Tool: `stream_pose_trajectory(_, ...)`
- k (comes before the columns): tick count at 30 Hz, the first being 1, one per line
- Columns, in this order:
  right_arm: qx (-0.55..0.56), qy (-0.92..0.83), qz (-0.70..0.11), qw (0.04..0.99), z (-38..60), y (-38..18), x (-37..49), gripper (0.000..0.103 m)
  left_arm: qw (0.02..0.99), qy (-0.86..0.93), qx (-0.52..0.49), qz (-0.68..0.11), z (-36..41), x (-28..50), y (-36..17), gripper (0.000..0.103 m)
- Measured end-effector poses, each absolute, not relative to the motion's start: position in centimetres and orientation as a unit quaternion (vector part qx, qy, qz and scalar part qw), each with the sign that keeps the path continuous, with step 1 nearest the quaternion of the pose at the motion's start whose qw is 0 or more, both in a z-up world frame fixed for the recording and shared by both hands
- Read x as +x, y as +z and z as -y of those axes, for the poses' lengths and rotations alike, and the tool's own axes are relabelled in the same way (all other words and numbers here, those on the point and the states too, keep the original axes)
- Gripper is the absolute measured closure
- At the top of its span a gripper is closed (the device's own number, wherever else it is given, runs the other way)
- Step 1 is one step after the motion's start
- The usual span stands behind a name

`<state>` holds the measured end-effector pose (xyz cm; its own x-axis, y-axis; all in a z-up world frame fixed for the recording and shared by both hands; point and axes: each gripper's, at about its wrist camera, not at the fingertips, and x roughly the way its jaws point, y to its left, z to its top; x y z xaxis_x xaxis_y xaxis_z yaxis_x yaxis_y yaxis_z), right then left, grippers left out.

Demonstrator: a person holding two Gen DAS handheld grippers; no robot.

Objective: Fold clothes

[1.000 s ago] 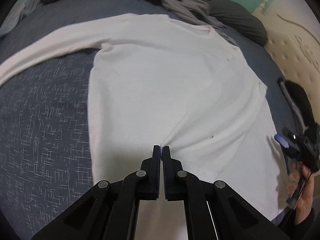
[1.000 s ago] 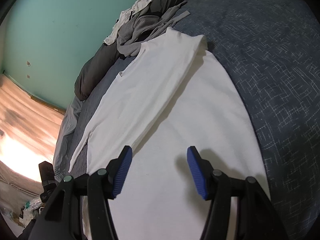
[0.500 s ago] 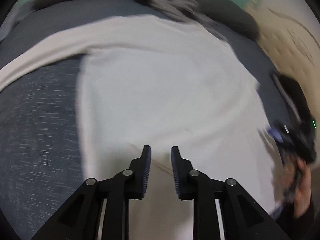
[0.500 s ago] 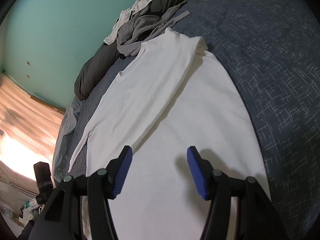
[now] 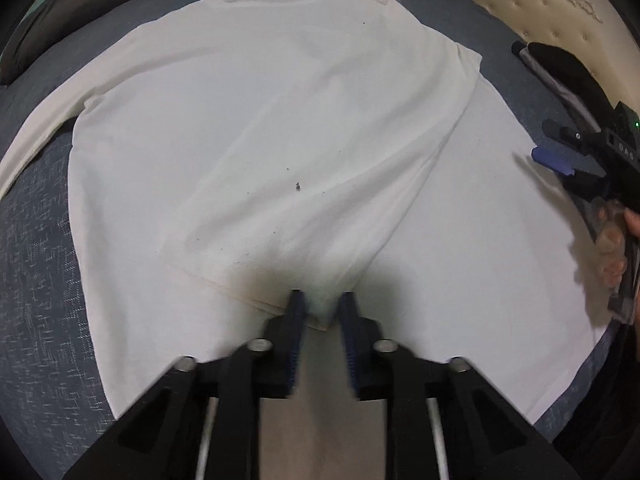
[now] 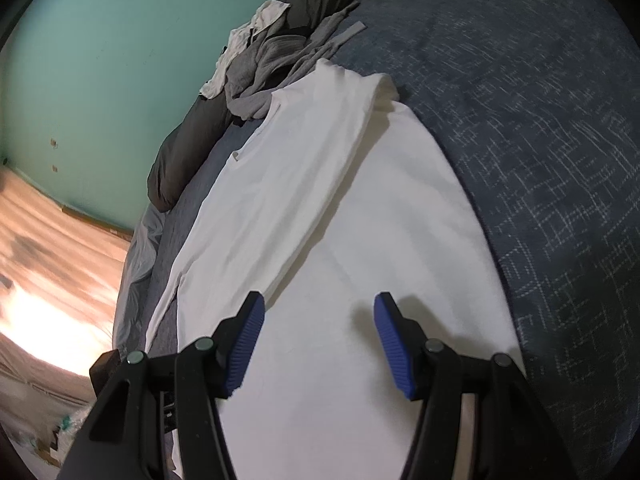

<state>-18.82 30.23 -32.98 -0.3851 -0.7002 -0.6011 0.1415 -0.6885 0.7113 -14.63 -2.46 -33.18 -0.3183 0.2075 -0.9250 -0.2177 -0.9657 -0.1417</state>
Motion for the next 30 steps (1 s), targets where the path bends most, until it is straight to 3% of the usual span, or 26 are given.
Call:
stream_pose_trajectory(15, 0.49, -0.777, 0.292, 0.266, -30.2, -33.3, -18.8, 0.045, 0.116, 0.824, -0.555, -0.019, 4.1, -14.0, -30.3, 0.097)
stream_pose_trajectory(25, 0.49, -0.776, 0.296, 0.265, -30.4, -33.3, -18.8, 0.045, 0.109, 0.828, -0.548, 0.051, 6.7, -14.2, -30.4, 0.095)
stream_pose_trajectory(28, 0.489, -0.777, 0.296, 0.264, -30.5, -33.3, -18.8, 0.045, 0.107, 0.828, -0.545, 0.073, 7.5, -14.3, -30.4, 0.09)
stream_pose_trajectory(30, 0.489, -0.777, 0.297, 0.264, -30.5, -33.3, -18.8, 0.045, 0.105, 0.828, -0.543, 0.088, 8.0, -14.3, -30.4, 0.075)
